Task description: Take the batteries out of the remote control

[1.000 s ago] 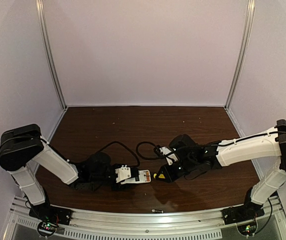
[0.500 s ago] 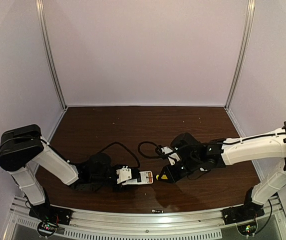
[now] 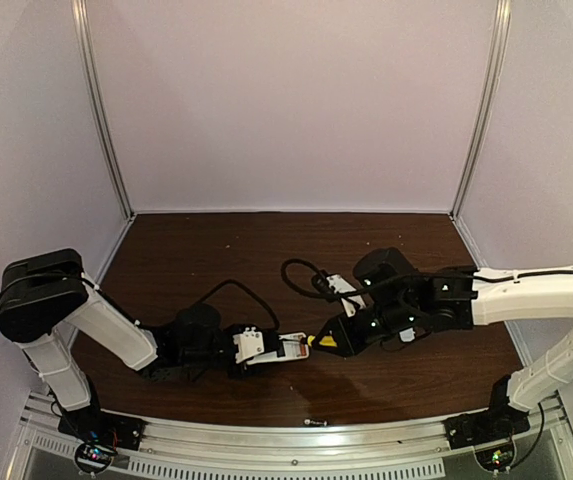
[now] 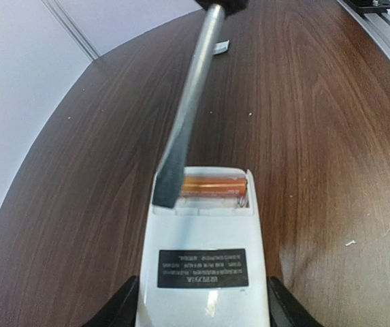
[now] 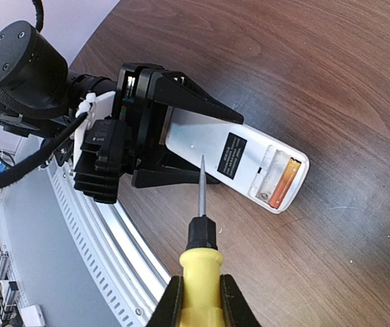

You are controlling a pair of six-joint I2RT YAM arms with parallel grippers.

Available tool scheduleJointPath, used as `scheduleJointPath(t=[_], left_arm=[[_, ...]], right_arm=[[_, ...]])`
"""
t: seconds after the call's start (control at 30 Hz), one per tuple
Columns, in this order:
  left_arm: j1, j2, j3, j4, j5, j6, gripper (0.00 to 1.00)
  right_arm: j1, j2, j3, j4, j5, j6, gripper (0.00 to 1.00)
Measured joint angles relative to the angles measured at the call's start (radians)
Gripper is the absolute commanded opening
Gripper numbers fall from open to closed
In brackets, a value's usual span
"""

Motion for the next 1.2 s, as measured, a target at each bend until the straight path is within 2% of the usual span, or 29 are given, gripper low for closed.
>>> scheduleJointPath(t=[0.67,1.2], left_arm=[[0.000,-0.012,-0.020,0.008,-0.032,0.000,0.00],[0.000,-0.024,-0.020,0.008,-0.035,0.000,0.00]], right_arm=[[0.072,0.025,0.120,-0.149,0.138,0.100,0.00],[0.085,0.094,0.153,-0.191,0.174,0.125,0.00]])
